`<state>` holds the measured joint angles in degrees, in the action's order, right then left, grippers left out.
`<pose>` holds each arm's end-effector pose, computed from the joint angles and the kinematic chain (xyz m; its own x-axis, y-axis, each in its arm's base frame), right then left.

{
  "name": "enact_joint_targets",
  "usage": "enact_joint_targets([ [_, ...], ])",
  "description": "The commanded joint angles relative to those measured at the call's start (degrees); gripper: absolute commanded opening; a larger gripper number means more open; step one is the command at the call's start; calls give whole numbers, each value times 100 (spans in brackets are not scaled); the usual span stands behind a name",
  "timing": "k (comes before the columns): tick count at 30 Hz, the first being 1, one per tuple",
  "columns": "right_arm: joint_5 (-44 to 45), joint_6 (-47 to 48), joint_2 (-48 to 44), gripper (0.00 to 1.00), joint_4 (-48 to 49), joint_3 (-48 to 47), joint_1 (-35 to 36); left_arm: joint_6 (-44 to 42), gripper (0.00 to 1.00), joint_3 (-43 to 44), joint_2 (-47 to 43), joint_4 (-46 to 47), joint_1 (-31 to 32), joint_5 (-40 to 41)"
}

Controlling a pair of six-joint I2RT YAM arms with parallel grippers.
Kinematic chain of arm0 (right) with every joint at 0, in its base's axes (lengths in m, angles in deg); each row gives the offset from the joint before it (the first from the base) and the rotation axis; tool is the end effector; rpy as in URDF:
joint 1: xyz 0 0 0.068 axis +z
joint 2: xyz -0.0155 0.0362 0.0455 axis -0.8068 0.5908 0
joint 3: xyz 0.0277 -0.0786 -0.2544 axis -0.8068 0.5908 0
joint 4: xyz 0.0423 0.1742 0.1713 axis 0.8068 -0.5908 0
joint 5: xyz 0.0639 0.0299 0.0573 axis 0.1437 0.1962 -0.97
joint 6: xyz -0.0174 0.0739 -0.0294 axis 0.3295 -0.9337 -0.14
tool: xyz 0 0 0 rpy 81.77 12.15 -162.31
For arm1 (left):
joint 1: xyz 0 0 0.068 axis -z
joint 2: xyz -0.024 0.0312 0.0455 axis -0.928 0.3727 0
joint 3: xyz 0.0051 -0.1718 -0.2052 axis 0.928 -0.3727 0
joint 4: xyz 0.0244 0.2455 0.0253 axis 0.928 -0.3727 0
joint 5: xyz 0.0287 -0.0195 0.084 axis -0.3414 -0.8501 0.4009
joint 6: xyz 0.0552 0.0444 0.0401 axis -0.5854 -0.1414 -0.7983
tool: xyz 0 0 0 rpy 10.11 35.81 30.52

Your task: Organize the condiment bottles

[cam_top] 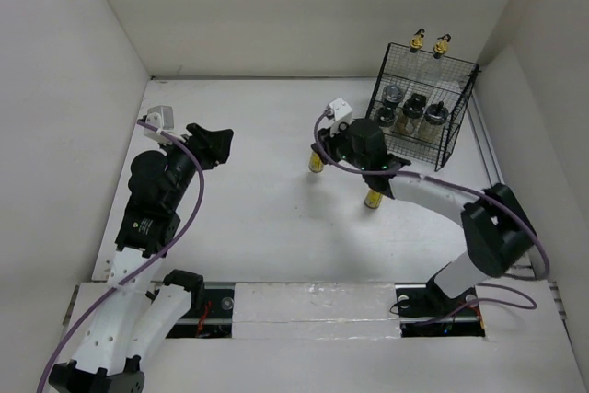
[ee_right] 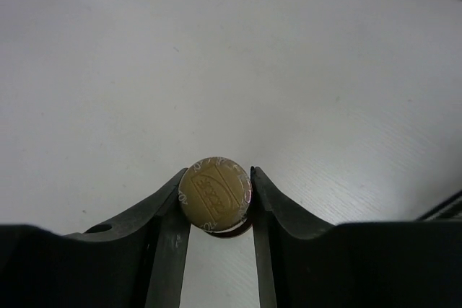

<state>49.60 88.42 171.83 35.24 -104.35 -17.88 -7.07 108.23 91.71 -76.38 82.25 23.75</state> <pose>0.3115 0.2334 0.2397 -0.2626 -0.1711 -0.9496 -0.6502 0.7586 0.0432 0.1756 -0.0513 0.3850 -0.0584 -0.4595 -0.8862 0.3500 0.8220 -0.4493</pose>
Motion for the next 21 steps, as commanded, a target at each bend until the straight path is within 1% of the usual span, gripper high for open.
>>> enact_joint_targets([
  [1, 487, -43, -1413, 17, 652, 14, -179, -28, 57, -40, -20, 293, 11, -105],
  [2, 619, -43, -1644, 16, 652, 67, -276, -28, 57, -40, -20, 293, 11, -36],
  [3, 820, -43, -1855, 14, 652, 129, -546, -28, 57, -40, -20, 293, 11, -35],
  [5, 883, -96, -2320, 14, 599, 278, -899, -28, 57, -40, -20, 293, 11, -88],
  [6, 884, -96, -2410, 13, 599, 279, -1083, -28, 57, -40, -20, 293, 11, -148],
  [7, 832, -148, -2481, 13, 338, 279, -1485, -28, 57, -40, -20, 293, 11, -149],
  [9, 770, -254, -2700, 12, 265, 217, -1848, -28, 57, 12, -20, 293, 11, -88],
  [10, 770, -254, -2762, 12, 213, 217, -2146, -28, 57, 13, 32, 293, 11, -88],
  [12, 770, -306, -2815, 12, 90, 217, -2507, -28, 57, 13, -28, 293, 11, -140],
  [13, 770, -307, -2815, 12, 90, 217, -2509, -28, 57, 13, -29, 293, 11, -140],
  [17, 717, -368, -2763, 12, 19, 270, -3052, -28, 57, 13, 42, 293, 11, -131],
  [21, 664, -369, -2394, 10, 72, 270, -3299, -28, 57, 13, 42, 345, 11, -132],
])
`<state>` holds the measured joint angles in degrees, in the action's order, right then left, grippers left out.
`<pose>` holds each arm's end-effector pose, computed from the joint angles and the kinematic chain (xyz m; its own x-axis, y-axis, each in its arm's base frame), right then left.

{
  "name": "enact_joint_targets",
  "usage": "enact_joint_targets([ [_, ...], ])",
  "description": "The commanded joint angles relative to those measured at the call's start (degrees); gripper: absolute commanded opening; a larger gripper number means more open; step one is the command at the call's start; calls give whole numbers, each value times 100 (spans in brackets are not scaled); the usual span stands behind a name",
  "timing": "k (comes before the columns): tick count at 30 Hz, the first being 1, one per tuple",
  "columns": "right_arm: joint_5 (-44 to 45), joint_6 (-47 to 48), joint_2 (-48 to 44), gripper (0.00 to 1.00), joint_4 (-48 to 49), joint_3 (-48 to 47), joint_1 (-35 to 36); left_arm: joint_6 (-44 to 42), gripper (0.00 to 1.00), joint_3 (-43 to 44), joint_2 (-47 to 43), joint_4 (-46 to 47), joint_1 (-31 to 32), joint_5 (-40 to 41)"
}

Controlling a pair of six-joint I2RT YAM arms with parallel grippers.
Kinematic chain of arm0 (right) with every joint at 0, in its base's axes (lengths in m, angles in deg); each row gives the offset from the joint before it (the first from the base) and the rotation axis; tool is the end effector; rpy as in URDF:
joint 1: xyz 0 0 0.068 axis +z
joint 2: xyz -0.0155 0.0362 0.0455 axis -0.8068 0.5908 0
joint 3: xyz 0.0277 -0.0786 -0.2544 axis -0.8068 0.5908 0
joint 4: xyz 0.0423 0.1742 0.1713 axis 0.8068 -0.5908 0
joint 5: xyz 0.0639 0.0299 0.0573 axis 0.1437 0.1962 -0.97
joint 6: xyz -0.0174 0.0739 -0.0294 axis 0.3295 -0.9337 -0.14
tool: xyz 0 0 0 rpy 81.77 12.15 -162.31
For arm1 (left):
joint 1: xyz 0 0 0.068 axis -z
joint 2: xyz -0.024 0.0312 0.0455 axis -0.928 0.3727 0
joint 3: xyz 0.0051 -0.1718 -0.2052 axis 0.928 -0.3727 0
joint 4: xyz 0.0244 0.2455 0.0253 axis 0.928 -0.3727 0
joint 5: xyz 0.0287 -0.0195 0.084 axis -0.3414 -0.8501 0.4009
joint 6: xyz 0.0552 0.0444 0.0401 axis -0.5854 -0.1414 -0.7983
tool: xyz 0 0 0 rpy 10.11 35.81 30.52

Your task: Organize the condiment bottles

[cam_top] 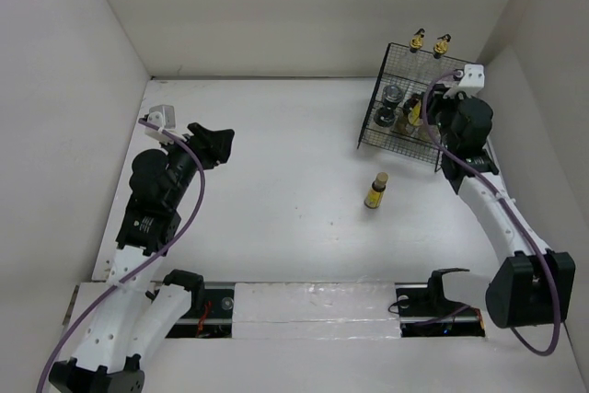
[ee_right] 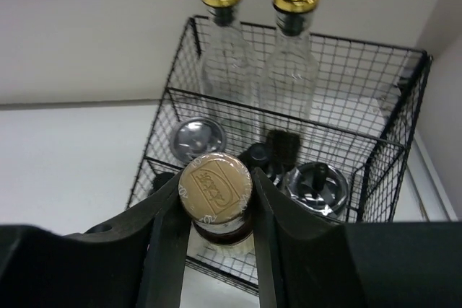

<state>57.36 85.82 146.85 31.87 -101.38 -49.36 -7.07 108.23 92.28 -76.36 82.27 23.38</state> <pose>0.3024 0.0202 0.3556 0.0062 0.0615 -0.9981 -0.0335 0.9976 0.0612 0.1781 -0.0525 0.3834 -0.0696 -0.4564 -0.8870 0.3515 0.8209 -0.4500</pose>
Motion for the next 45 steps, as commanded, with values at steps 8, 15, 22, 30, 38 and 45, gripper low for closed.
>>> enact_joint_targets([
  [8, -156, -161, 1088, 9, 593, -334, -205, -28, 57, 13, -15, 343, 9, -94],
  [15, 46, -161, 1730, 9, 593, -283, -82, -28, 57, 13, -15, 290, 9, -77],
  [22, 169, -161, 2030, 28, 593, -282, 23, -28, 57, 13, -15, 290, 9, -77],
  [30, 503, -161, 906, 77, 269, -151, 339, -28, 58, 13, 38, 290, 9, -130],
  [38, 468, -372, -967, 71, -347, 1098, 1674, -28, 58, 13, 38, 343, 9, -130],
  [45, 452, -697, -1943, 74, -1990, 1809, 2317, -28, 58, 13, 99, 343, 9, -165],
])
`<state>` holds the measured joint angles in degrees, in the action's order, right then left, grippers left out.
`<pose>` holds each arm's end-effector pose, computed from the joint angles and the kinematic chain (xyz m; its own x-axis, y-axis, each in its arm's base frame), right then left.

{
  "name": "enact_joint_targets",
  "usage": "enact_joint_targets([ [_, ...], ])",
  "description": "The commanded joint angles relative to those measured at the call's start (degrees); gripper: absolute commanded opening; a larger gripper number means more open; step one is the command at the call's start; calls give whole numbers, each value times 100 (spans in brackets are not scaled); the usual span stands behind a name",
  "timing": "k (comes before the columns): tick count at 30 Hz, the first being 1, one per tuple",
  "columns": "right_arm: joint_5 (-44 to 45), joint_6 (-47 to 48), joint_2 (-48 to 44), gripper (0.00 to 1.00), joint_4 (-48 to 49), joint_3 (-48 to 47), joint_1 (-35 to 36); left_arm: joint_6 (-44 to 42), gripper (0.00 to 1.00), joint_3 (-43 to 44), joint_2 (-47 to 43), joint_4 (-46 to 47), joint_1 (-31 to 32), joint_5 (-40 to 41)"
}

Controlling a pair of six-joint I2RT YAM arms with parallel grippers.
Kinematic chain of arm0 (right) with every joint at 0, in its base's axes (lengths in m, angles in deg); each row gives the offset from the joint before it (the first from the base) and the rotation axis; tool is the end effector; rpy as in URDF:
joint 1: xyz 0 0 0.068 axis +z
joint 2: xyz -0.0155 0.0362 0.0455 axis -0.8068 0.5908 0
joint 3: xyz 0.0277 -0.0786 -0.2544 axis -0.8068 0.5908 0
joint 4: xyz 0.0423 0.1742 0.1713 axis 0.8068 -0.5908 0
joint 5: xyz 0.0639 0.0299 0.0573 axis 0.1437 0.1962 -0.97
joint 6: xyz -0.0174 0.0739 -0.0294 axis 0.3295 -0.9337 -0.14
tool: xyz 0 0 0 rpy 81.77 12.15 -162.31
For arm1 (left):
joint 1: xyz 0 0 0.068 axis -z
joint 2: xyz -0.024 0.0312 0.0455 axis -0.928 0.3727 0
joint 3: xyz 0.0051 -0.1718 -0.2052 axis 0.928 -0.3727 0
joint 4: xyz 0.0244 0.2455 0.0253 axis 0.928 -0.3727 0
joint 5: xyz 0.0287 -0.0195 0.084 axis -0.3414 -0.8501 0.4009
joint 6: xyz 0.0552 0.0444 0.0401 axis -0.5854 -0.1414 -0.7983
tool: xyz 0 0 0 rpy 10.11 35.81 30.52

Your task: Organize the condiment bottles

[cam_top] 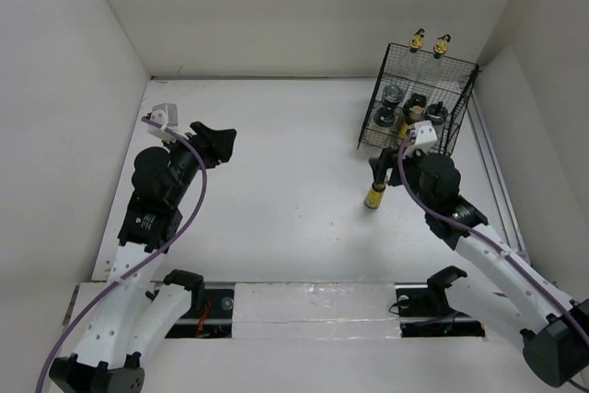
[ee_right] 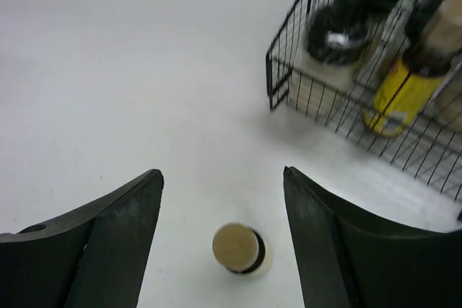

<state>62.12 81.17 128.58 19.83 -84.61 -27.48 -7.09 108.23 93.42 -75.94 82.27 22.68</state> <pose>0.2105 0.0940 0.2921 -0.2015 0.0571 -0.9778 -0.3021 0.9460 0.1174 0.1829 -0.0546 0.3811 -0.0856 -0.4514 -0.8882 0.3561 0.8187 -0.4504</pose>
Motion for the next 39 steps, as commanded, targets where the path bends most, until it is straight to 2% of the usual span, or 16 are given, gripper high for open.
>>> enact_joint_targets([
  [1, -78, -310, -116, 74, -917, 220, 129, -26, 58, 13, -15, 302, 9, -25],
  [8, 18, -443, 245, 71, -709, 415, 191, -26, 58, 13, 29, 302, 9, -95],
  [11, 18, -443, 473, 64, -514, 467, 191, -26, 58, 13, 29, 302, 9, -95],
  [15, 80, -390, 666, 46, -199, 467, 191, -26, 58, 13, 29, 302, 9, -95],
  [16, 158, -320, 719, 37, -102, 467, 191, -26, 58, 13, 29, 302, 9, -95],
  [21, 640, -197, 395, 21, -48, 195, 260, -26, 58, 13, 21, 302, 9, -95],
  [27, 1336, 128, -107, 20, -48, -551, 113, -26, 58, 13, 3, 302, 9, -165],
  [28, 1337, 250, 15, 20, -48, -944, -341, -26, 59, 13, -58, 302, 9, -226],
  [34, 1460, 375, 437, 18, -40, -1545, -1012, -26, 59, 13, 12, 302, 70, -156],
  [39, 872, 322, 947, 15, 521, -1712, -2047, -26, 67, 13, 64, 302, 70, -182],
])
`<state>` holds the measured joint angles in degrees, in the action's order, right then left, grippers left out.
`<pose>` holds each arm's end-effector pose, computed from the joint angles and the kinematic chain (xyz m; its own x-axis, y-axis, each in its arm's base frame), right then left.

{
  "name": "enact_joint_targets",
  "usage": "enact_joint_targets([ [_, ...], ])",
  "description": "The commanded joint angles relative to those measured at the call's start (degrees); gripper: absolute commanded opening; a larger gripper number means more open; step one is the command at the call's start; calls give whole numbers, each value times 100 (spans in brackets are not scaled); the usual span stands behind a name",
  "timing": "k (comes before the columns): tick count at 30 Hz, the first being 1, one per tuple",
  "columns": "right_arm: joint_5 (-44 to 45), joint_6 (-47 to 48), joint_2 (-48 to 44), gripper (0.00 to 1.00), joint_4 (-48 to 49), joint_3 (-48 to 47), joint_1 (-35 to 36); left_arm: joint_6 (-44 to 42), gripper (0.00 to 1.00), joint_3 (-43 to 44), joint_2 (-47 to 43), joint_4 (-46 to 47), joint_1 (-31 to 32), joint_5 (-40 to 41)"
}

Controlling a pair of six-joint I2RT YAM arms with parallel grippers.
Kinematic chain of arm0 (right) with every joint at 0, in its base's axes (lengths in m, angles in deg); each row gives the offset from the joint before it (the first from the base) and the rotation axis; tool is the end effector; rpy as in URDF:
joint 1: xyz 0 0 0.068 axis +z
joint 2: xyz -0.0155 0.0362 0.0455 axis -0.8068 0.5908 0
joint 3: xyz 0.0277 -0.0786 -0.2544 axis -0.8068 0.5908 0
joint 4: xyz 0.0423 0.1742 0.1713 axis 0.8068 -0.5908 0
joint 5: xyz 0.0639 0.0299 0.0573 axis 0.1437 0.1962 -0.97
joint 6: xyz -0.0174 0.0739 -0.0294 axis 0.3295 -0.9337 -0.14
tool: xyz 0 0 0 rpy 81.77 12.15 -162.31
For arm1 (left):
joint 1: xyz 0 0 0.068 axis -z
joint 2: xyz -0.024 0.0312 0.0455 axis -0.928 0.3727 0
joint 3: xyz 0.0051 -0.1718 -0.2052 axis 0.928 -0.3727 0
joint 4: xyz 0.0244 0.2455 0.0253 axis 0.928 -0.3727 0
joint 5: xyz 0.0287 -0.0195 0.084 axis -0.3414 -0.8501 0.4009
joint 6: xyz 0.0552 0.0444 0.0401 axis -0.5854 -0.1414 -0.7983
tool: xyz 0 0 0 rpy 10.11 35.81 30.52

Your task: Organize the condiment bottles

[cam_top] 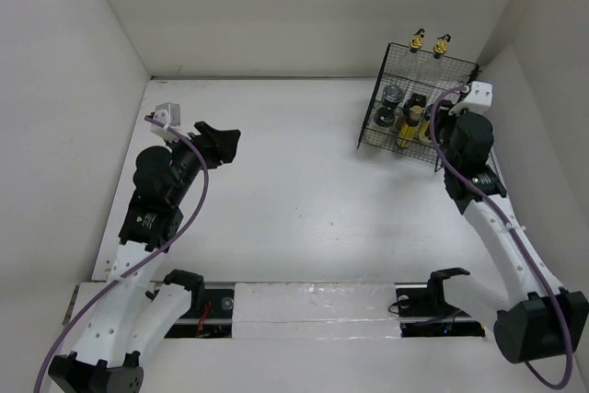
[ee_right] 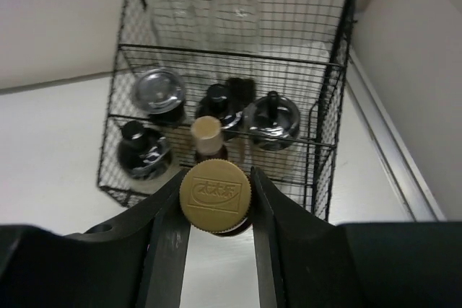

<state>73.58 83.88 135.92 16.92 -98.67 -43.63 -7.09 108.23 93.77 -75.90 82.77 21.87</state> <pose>0.2524 0.0221 0.3498 -0.0928 0.0744 -0.9929 0.1570 0.9858 0.0592 0.1836 -0.0575 0.3801 -0.1002 -0.4470 -0.8889 0.3725 0.8115 -0.4501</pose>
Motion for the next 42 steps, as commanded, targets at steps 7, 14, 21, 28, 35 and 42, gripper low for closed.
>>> enact_joint_targets([
  [7, -793, -90, 1021, 13, 1367, -623, -1111, -26, 73, 66, 21, 227, 20, 13],
  [14, -916, -142, 1742, 13, 1746, -554, -1235, -79, 79, 66, 91, 227, 20, 13],
  [21, -969, -327, 2208, 13, 2036, -96, -1288, -79, 88, 74, 170, 227, 20, -49],
  [28, -969, -327, 2472, 17, 2036, -43, -1288, -79, 94, 83, 223, 227, 20, 4],
  [35, -969, -380, 2472, 53, 1974, 18, -1393, -79, 100, 145, 284, 165, 20, 56],
  [42, -1074, -380, 1893, 75, 1720, -149, -1393, -79, 100, 145, 223, 113, 20, 118],
])
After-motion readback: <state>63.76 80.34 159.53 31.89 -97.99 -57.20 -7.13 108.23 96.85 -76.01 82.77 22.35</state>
